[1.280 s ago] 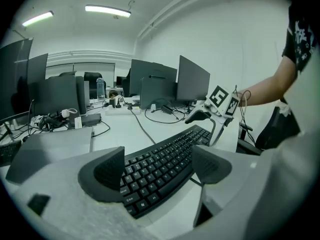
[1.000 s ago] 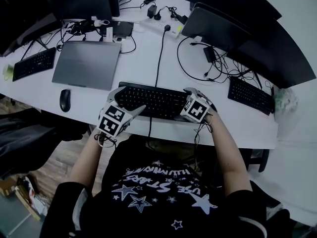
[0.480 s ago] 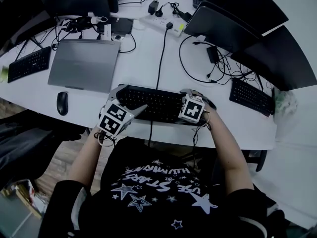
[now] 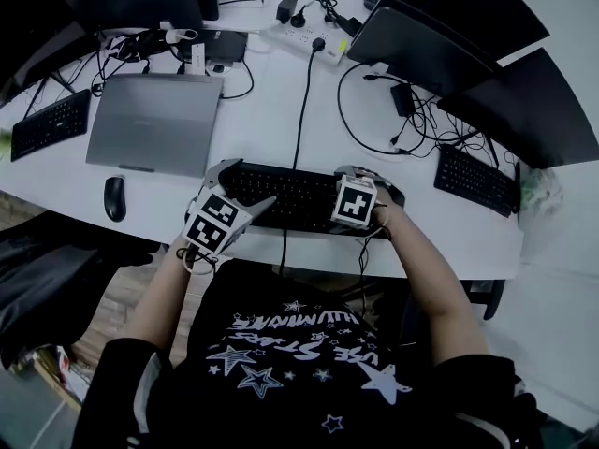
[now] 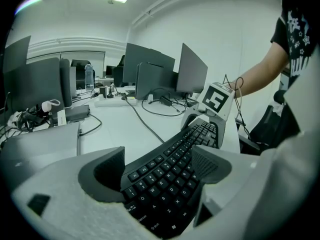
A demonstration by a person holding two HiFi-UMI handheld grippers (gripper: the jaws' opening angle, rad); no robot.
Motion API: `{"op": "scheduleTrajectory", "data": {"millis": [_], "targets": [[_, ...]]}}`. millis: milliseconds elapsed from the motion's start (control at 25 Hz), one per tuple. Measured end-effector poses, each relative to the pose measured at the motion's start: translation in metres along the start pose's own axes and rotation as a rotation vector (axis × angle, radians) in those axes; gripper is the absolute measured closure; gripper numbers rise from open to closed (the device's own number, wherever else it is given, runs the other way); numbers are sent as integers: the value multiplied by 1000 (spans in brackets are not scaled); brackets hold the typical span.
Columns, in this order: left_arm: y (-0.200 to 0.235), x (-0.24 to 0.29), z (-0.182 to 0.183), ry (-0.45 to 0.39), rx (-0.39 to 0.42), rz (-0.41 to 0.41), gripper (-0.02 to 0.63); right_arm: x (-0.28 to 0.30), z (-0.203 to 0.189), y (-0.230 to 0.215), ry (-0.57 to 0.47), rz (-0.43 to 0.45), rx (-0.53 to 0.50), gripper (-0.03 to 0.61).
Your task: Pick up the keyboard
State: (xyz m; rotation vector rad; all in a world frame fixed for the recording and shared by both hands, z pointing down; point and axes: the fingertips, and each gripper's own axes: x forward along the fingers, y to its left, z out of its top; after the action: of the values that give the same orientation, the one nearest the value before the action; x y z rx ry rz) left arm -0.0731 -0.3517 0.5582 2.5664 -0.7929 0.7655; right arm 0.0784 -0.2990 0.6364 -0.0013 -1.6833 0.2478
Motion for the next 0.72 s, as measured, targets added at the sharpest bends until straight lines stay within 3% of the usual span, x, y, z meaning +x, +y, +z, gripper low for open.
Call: {"op": "scheduleTrajectory", "data": {"millis": [400,720], "targets": [[-9,13,6,29,36,-11,201,-1,-2,1,28,-20,6,5],[-16,23,14,92,197,-17,201,-11,-2,6,14,-141,19,5]]}}
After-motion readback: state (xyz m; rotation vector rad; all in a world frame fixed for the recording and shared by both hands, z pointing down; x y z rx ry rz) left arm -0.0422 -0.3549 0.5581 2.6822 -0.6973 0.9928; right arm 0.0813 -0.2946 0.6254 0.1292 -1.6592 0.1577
